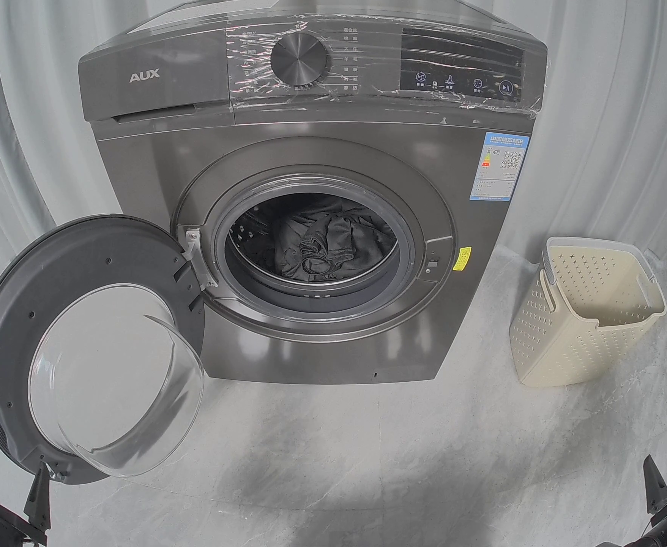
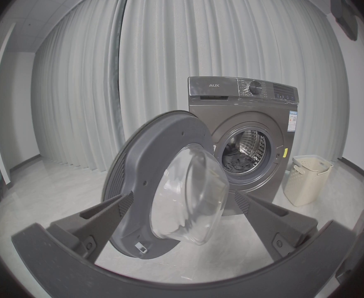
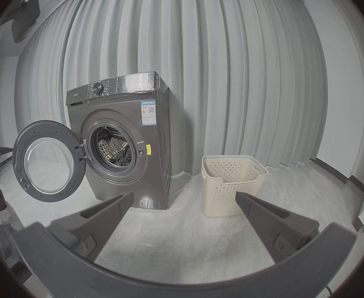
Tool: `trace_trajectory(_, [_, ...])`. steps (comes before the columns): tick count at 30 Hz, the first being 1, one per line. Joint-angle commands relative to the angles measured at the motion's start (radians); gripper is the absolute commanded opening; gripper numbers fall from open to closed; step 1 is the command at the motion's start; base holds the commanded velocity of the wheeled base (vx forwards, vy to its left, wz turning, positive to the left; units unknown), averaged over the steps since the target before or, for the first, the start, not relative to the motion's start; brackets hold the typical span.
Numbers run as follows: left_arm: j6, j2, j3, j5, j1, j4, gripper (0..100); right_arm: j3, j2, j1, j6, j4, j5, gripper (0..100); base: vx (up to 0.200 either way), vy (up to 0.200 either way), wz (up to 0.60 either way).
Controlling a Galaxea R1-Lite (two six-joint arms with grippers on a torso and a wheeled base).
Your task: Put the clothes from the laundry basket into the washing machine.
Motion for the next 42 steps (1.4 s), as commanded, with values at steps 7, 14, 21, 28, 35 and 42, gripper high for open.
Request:
trace_trajectory(7, [-0.004,-0.092,0.008,0.016,0.041,0.042,100,0.012,-0.017,0.001,0.002,0.0,-0.003,100,0.0,0.0,0.0])
trace_trajectory(14, [-0.036,-0.091,0.014,-0.144,0.041,0.098,100,0.013,-0.017,-0.001,-0.01,-0.006,0.026,100,0.0,0.0,0.0])
trace_trajectory(21, [-0.015,-0.094,0.017,-0.126,0.044,0.09,100,0.016,-0.017,0.001,-0.001,-0.015,0.021,100,0.0,0.0,0.0])
trace_trajectory(28, [-0.013,-0.094,0.017,-0.124,0.044,0.09,100,0.016,-0.017,0.001,-0.001,-0.015,0.021,100,0.0,0.0,0.0])
trace_trajectory(35, [-0.012,-0.094,0.017,-0.124,0.044,0.09,100,0.016,-0.017,0.001,-0.001,-0.015,0.023,100,0.0,0.0,0.0])
trace_trajectory(42, [-0.018,-0.094,0.016,-0.124,0.043,0.09,100,0.016,-0.017,0.001,-0.001,-0.015,0.021,100,-0.086,0.0,0.0])
